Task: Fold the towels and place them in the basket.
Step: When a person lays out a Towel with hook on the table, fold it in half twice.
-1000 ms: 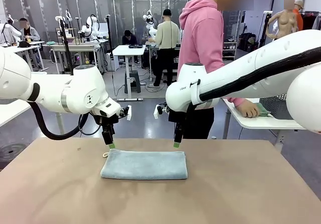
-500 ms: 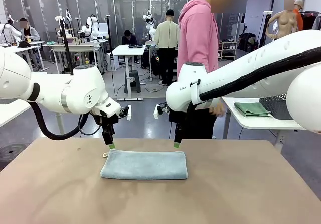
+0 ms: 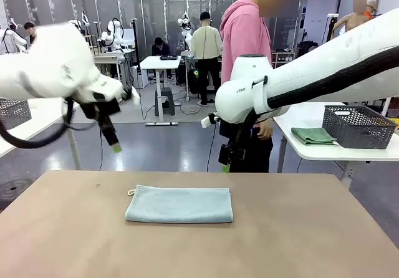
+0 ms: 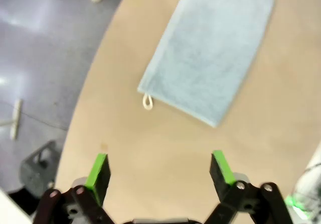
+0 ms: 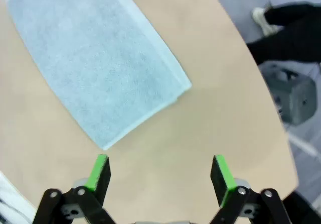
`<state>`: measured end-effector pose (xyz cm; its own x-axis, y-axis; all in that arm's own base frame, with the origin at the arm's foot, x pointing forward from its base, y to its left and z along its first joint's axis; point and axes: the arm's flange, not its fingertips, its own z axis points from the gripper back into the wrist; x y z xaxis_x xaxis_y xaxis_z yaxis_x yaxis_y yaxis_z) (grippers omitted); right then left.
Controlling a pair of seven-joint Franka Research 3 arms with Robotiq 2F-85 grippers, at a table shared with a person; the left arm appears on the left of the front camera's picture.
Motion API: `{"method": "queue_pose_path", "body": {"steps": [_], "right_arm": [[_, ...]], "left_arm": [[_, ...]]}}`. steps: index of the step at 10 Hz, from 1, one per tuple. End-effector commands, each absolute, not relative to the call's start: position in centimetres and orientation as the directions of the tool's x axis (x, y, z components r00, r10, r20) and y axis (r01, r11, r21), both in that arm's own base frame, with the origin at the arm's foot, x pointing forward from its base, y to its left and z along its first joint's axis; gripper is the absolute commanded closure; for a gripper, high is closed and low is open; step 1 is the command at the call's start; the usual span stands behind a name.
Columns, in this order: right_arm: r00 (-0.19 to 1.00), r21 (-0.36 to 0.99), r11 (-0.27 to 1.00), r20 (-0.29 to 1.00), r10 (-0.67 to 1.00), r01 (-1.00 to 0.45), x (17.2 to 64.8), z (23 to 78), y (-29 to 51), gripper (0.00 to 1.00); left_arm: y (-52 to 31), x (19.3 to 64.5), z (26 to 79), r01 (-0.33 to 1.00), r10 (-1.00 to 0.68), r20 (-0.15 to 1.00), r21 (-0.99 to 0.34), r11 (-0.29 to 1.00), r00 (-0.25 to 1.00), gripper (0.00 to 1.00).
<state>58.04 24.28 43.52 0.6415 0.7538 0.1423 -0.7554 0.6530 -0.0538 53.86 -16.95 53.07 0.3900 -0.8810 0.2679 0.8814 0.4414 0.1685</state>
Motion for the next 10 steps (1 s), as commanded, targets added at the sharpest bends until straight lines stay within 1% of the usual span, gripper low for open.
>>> {"method": "queue_pose_path", "body": {"steps": [1,2,3,4,6,7,8,9,10], "right_arm": [[0.781,-0.079,0.792,0.135,0.610,-0.605,55.7,41.8,24.0,0.00],[0.850,-0.058,0.860,0.130,0.510,-0.507,55.4,40.8,24.1,0.00],[0.897,-0.038,0.909,0.149,0.417,-0.416,55.6,39.6,24.2,0.00],[0.929,-0.009,0.943,0.170,0.328,-0.332,55.9,38.4,24.3,0.00],[0.961,0.035,0.977,0.194,0.198,-0.209,56.3,36.5,24.8,0.00],[0.969,0.057,0.984,0.194,0.153,-0.167,56.6,35.7,24.9,0.00],[0.973,0.070,0.987,0.186,0.133,-0.148,56.9,35.1,24.9,0.00],[0.976,0.077,0.988,0.182,0.121,-0.136,57.1,34.6,25.0,0.00],[0.973,0.078,0.986,0.189,0.132,-0.149,57.2,34.3,25.0,0.00]], "left_arm": [[-15.8,46.6,56.8,0.797,-0.799,0.237,0.132,0.590,0.552,0.00],[-15.4,42.9,59.4,0.719,-0.735,0.249,0.171,0.674,0.630,0.00],[-14.7,40.1,61.2,0.640,-0.684,0.269,0.242,0.729,0.678,0.00],[-14.1,37.3,62.6,0.590,-0.646,0.319,0.261,0.764,0.694,0.00],[-12.7,31.9,65.1,0.511,-0.595,0.404,0.304,0.804,0.695,0.00],[-11.8,29.6,66.6,0.464,-0.559,0.432,0.312,0.829,0.708,0.00],[-11.0,27.9,67.8,0.416,-0.519,0.434,0.315,0.853,0.736,0.00],[-10.5,26.9,69.0,0.380,-0.489,0.421,0.320,0.868,0.764,0.00],[-10.2,26.0,70.2,0.367,-0.483,0.430,0.328,0.871,0.763,0.00]]}}
